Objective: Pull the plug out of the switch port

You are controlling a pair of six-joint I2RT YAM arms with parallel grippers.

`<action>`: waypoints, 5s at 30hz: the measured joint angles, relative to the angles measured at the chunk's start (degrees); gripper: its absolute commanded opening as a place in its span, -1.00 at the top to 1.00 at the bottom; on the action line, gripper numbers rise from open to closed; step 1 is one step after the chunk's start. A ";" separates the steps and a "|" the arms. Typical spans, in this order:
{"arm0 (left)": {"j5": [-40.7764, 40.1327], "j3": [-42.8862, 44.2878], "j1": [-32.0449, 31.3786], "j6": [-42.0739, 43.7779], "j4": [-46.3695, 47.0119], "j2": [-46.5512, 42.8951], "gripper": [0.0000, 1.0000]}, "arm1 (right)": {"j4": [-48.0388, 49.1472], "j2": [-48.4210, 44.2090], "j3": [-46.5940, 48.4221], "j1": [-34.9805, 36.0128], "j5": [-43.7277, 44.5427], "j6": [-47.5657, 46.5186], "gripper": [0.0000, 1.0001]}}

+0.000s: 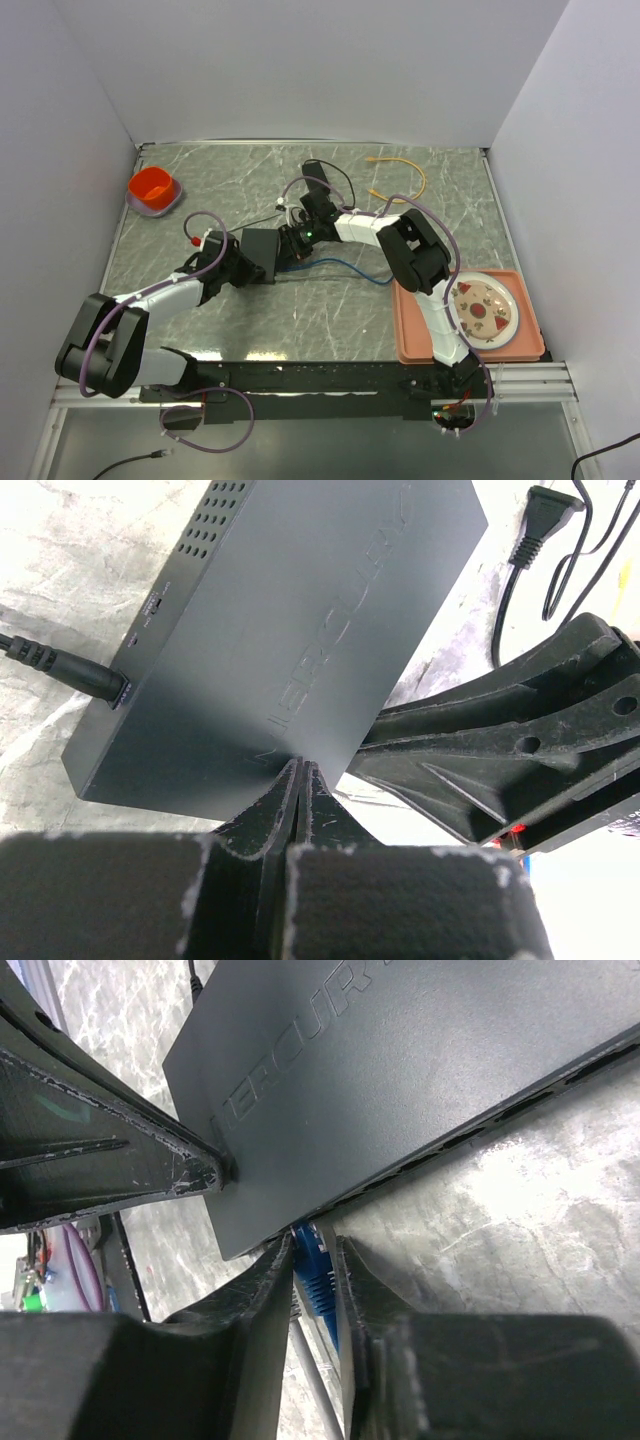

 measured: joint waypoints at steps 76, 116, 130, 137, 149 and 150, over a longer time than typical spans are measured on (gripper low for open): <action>-2.01 4.85 -5.99 4.85 -3.30 2.84 0.11 | -5.53 0.92 0.46 -3.10 -4.48 -2.58 1.00; -30.86 20.41 -23.12 14.88 -26.18 12.46 -0.32 | -6.45 0.94 0.72 -3.48 -4.48 -2.54 1.00; -32.17 21.64 -25.20 15.37 -26.25 14.56 -0.31 | -6.60 0.92 0.74 -3.69 -4.48 -2.54 1.00; -32.11 23.32 -25.62 15.19 -26.99 16.83 -0.32 | -6.82 0.92 0.79 -3.96 -4.37 -2.58 1.00; -28.04 23.93 -22.29 12.72 -25.51 17.49 -0.33 | -7.06 0.94 0.79 -4.70 -4.42 -2.93 1.00; -27.28 23.54 -21.84 12.63 -25.03 17.18 -0.33 | -7.06 0.92 0.79 -4.70 -4.39 -2.97 1.00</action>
